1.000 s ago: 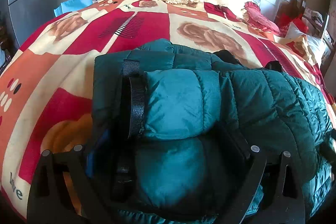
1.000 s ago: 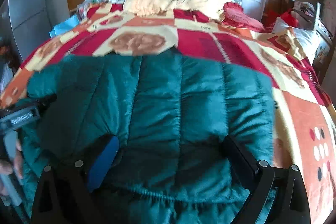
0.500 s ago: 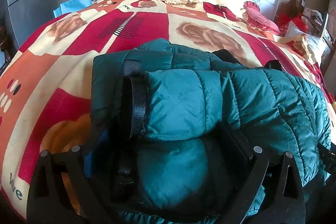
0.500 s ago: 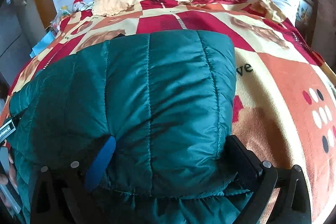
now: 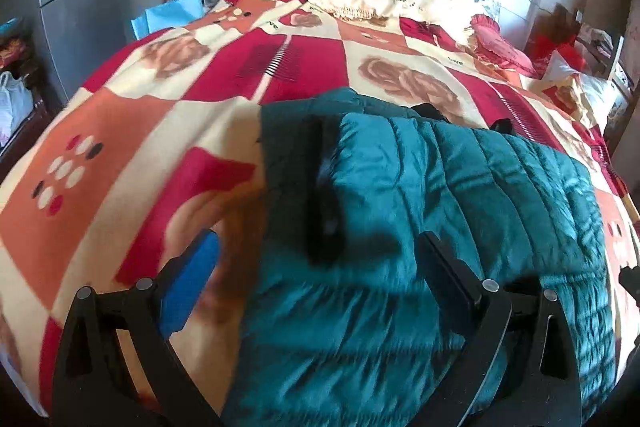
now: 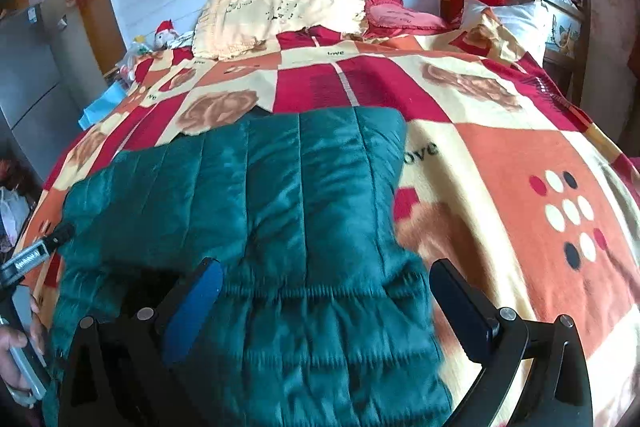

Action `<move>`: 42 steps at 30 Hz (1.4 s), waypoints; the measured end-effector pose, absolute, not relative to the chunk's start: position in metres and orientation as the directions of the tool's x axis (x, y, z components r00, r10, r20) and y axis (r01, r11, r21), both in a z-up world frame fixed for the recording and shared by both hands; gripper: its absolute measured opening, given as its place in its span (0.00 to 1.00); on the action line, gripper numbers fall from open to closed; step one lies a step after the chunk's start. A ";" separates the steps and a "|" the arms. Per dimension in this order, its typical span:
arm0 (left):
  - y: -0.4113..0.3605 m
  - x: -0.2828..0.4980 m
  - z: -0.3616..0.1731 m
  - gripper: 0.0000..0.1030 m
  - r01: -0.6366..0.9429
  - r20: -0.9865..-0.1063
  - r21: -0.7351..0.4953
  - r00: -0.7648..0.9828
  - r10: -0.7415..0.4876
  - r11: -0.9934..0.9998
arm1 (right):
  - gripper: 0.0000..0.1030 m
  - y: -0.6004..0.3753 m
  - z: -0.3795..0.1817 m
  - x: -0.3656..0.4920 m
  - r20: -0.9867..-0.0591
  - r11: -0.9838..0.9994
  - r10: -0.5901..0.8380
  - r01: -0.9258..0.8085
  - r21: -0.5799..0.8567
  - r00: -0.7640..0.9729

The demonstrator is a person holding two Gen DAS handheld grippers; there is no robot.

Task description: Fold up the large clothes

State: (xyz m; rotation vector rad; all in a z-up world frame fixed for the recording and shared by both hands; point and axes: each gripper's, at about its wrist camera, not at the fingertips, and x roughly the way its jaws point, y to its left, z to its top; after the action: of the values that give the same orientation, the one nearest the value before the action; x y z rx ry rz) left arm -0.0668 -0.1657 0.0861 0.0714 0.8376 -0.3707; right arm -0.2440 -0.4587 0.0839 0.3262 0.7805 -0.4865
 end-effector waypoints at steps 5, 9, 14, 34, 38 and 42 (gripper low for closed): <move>-0.145 -0.100 0.089 0.96 0.366 -0.743 -0.056 0.606 -0.284 0.929 | 1.00 -0.446 0.083 -0.273 -0.749 0.837 -0.310 0.542 0.077 0.585; -0.136 -0.124 0.089 0.96 0.378 -0.747 -0.042 0.602 -0.281 0.925 | 1.00 -0.437 0.079 -0.291 -0.763 0.836 -0.311 0.545 0.064 0.567; -0.128 -0.149 0.088 0.96 0.387 -0.752 -0.048 0.593 -0.288 0.921 | 1.00 -0.421 0.079 -0.309 -0.766 0.845 -0.310 0.533 0.050 0.563; -0.109 -0.207 0.083 0.96 0.415 -0.750 -0.040 0.589 -0.301 0.909 | 1.00 -0.367 0.070 -0.374 -0.794 0.879 -0.273 0.477 0.024 0.543; -0.105 -0.214 0.081 0.96 0.416 -0.751 -0.036 0.589 -0.299 0.909 | 1.00 -0.362 0.069 -0.385 -0.796 0.875 -0.273 0.483 0.027 0.540; -0.100 -0.221 0.078 0.96 0.416 -0.757 -0.041 0.581 -0.300 0.908 | 1.00 -0.361 0.066 -0.396 -0.798 0.867 -0.270 0.497 0.042 0.538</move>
State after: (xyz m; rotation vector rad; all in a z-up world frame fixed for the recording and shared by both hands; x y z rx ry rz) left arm -0.2213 -0.1003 0.0783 0.1469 0.8542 -0.4200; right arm -0.3965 -0.3608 0.0662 0.2785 0.8933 -0.4627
